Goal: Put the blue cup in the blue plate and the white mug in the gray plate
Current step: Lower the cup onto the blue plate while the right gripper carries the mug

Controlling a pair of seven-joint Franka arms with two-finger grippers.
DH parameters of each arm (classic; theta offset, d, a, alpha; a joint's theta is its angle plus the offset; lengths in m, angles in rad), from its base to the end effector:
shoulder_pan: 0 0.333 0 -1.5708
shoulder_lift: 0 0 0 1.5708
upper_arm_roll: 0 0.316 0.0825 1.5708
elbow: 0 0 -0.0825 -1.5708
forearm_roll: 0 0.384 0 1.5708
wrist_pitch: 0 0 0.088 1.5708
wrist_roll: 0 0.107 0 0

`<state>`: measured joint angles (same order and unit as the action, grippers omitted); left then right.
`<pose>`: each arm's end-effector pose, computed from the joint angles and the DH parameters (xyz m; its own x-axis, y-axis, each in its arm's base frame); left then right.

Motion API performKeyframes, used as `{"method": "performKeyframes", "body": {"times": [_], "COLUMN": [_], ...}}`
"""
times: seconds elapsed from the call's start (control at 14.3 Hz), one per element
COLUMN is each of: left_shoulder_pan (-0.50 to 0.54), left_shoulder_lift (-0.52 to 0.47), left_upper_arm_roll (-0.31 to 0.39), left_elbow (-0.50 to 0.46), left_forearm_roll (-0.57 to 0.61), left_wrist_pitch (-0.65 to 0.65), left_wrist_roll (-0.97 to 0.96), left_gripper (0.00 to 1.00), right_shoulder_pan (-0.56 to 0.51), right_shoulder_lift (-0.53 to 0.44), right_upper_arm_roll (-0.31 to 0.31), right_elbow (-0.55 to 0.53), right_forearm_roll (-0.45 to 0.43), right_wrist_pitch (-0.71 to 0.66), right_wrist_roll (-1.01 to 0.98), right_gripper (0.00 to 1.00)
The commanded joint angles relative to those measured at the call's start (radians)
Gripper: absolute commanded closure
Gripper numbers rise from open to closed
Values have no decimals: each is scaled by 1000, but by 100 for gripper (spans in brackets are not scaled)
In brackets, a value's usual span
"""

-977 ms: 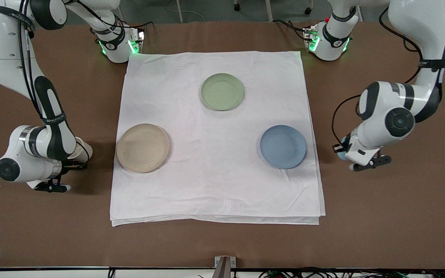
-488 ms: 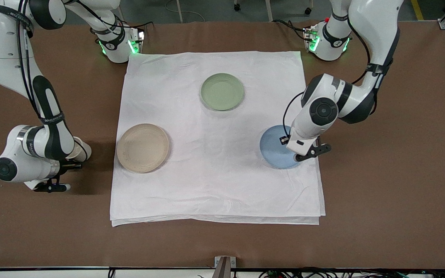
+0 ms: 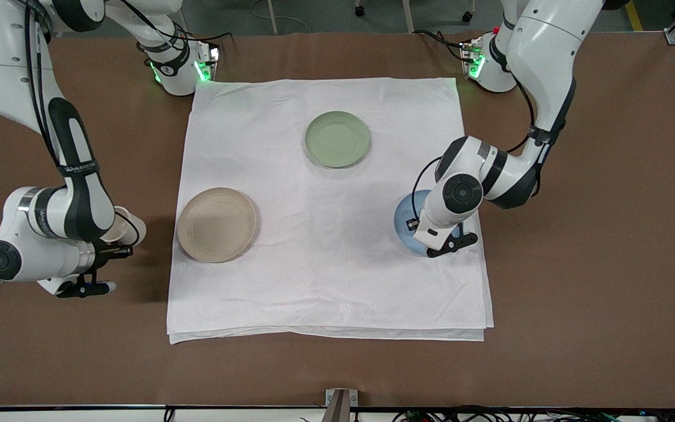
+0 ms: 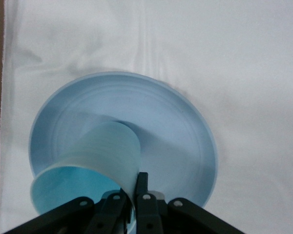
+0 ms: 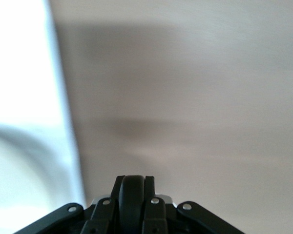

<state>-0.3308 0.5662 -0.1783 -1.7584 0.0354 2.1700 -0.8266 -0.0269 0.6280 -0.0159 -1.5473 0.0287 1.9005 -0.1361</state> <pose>0.5696 -0.3064 0.2385 0.9386 0.3113 -0.1488 0.3057 -0.9503 -0.0595 0.6705 -0.0252 0.2631 0.9599 0.0858 -0.2669 0.0749 -0.9959 -0.0510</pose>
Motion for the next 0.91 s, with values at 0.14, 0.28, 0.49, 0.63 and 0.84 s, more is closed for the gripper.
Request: {"method": "performKeyframes", "body": {"times": [0.14, 0.28, 0.49, 0.63, 0.84], "left_shoulder_pan": [-8, 7, 38, 85, 180], "left_shoulder_lift": [-23, -93, -176, -256, -371], "left_upper_arm_roll": [3, 3, 3, 3, 3], "left_elbow": [25, 40, 170, 191, 188], "left_forearm_roll": [11, 9, 8, -3, -15], "left_wrist_pitch": [-12, -69, -293, -384, -482], "left_wrist_roll": [-2, 1, 49, 131, 291], "left_gripper": [11, 0, 0, 0, 0], "right_shoulder_pan": [193, 252, 286, 309, 355], "right_shoulder_lift": [-74, -67, -48, -42, 10], "right_upper_arm_roll": [5, 5, 5, 4, 4], "right_elbow": [-36, -36, -59, -83, -125], "right_forearm_roll": [19, 20, 20, 20, 20], "right_wrist_pitch": [-43, -29, -6, 56, 172], "right_wrist_roll": [264, 329, 339, 395, 487], "right_gripper": [100, 100, 100, 100, 100]}}
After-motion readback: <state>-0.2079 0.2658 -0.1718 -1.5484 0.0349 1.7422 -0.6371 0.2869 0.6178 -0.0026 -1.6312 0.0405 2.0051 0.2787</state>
